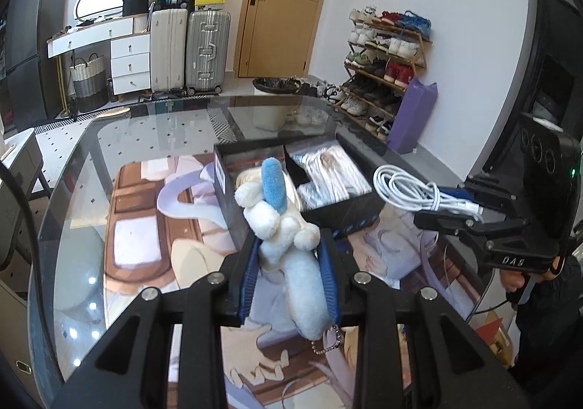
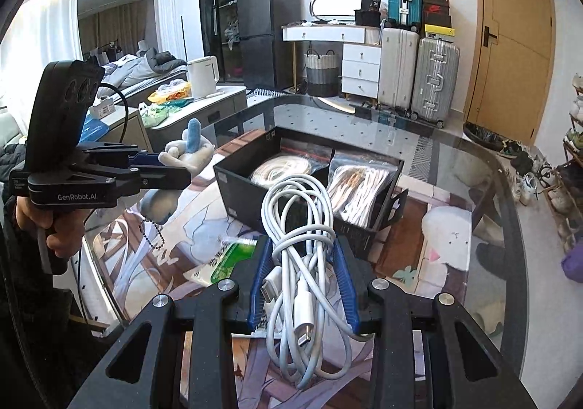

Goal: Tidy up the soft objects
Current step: 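Carry the plush and cable coil into the black box and open both tools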

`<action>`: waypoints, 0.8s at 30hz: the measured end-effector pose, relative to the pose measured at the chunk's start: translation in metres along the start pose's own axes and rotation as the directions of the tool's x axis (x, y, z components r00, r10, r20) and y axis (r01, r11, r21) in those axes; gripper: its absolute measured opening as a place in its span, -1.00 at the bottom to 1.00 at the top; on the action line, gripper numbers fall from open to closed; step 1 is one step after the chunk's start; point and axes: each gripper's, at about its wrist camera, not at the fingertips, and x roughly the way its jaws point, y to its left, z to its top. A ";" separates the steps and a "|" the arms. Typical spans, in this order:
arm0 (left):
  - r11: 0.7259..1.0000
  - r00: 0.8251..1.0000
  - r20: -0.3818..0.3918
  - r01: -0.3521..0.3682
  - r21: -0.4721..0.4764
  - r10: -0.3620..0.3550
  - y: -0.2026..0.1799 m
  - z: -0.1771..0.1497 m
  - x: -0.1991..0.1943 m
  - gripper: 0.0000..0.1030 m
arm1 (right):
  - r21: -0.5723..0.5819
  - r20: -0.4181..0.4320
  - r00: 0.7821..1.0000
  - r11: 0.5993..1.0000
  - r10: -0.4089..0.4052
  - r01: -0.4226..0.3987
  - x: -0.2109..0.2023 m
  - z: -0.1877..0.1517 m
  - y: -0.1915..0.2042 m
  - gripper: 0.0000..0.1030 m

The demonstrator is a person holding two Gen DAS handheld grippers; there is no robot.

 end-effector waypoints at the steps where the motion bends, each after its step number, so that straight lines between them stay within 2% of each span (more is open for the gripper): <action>1: 1.000 1.000 0.008 0.004 -0.002 -0.004 0.000 0.004 -0.001 -0.43 | 0.000 0.004 1.000 1.000 -0.005 0.005 0.000 0.002 -0.001 -0.33; 8: 1.000 0.998 0.054 0.021 -0.010 -0.021 0.000 0.028 -0.001 -0.42 | -0.011 0.013 1.000 1.000 -0.026 0.026 0.002 0.015 -0.007 -0.33; 24: 0.998 0.997 0.078 0.025 -0.060 -0.020 0.012 0.056 0.029 -0.42 | -0.012 0.002 1.000 1.000 -0.026 0.026 0.027 0.038 -0.025 -0.33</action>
